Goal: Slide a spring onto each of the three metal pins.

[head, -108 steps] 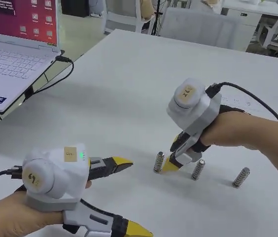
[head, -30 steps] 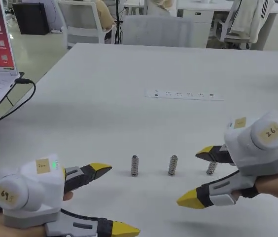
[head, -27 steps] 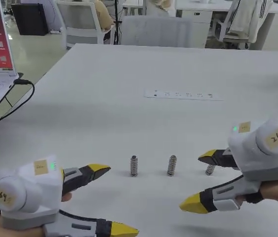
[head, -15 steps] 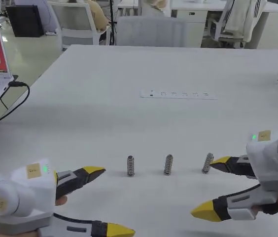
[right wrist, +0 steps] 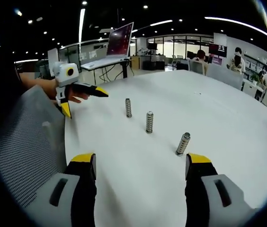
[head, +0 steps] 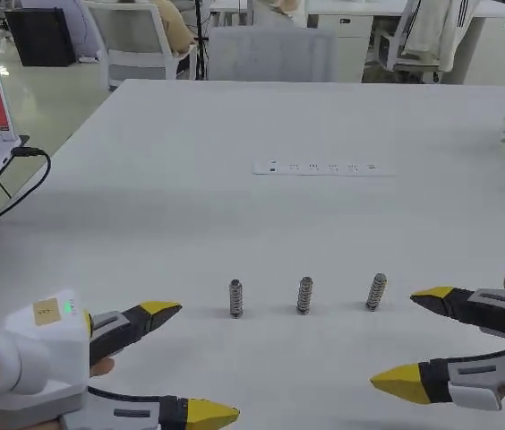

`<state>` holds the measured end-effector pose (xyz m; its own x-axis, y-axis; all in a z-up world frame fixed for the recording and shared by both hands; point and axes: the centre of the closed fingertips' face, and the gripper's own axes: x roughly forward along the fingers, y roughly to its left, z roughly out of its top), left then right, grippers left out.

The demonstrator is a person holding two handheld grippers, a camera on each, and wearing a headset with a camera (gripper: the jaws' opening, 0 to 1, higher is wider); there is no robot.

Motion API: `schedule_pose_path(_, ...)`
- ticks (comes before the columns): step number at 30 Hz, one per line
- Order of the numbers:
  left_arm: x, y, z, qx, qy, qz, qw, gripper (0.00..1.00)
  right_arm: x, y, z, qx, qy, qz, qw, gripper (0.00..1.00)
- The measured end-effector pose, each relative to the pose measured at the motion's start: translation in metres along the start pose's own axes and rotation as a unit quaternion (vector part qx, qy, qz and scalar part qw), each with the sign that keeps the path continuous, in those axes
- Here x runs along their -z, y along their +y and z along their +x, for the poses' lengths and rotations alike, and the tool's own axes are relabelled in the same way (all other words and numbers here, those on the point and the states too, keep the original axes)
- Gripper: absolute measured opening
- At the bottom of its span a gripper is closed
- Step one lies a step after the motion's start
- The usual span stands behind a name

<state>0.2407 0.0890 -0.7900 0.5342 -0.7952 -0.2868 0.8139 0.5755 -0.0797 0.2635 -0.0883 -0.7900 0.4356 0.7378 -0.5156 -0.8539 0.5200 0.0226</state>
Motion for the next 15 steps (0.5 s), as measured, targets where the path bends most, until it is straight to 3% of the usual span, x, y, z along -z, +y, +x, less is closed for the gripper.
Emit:
schedule_pose_path(9,0.002,-0.001,0.001,-0.003,-0.004,-0.006,1.0,0.84,0.005,-0.001,-0.013,0.014,-0.057,0.005,0.9982,0.77)
schedule_pose_path(15,0.002,0.002,0.001,-0.007,-0.005,-0.009,0.9999,0.84,0.016,-0.002,-0.014,0.024,-0.072,0.011,0.997,0.81)
